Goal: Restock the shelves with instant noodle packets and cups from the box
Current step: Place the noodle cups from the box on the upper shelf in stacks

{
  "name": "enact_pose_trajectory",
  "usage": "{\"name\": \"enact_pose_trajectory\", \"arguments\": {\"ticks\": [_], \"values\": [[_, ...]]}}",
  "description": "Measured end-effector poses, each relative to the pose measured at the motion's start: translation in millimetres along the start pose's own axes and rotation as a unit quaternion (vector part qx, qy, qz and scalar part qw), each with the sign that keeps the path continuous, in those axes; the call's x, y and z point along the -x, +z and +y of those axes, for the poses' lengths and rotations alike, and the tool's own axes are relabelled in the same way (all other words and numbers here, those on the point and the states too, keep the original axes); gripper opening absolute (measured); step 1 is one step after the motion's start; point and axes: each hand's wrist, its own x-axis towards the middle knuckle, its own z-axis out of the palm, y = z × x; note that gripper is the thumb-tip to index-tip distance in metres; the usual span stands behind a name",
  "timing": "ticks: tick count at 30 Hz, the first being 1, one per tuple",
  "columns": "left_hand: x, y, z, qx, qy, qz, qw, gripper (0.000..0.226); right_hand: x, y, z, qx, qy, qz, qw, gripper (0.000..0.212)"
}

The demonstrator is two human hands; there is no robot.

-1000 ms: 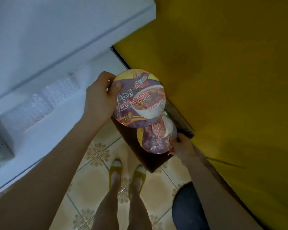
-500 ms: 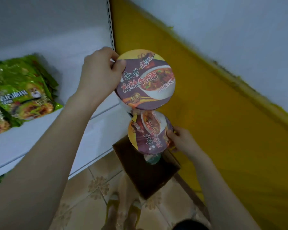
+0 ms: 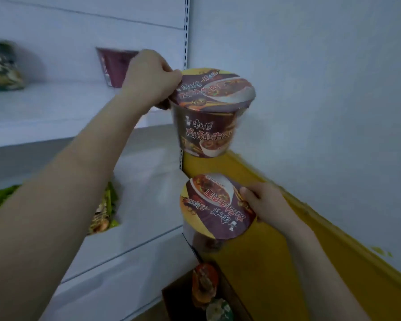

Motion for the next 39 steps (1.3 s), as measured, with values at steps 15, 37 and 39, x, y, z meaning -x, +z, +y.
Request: {"name": "enact_pose_trajectory", "arguments": {"ticks": [15,37,39], "values": [[-116,-122,76,0.028,0.004,0.056,0.998,0.023,-96,-87,-134,-0.125,-0.104,0.157,0.974,0.035],[-323,-124,-40,0.0,-0.047,0.02,0.999,0.024,-374,-42,-188,-0.168,0.001,0.131,0.977,0.034],[-334,-115,-48,-0.016,-0.053,0.018,0.998,0.026,-394,-42,-186,-0.17,0.013,0.129,0.977,0.033]]}}
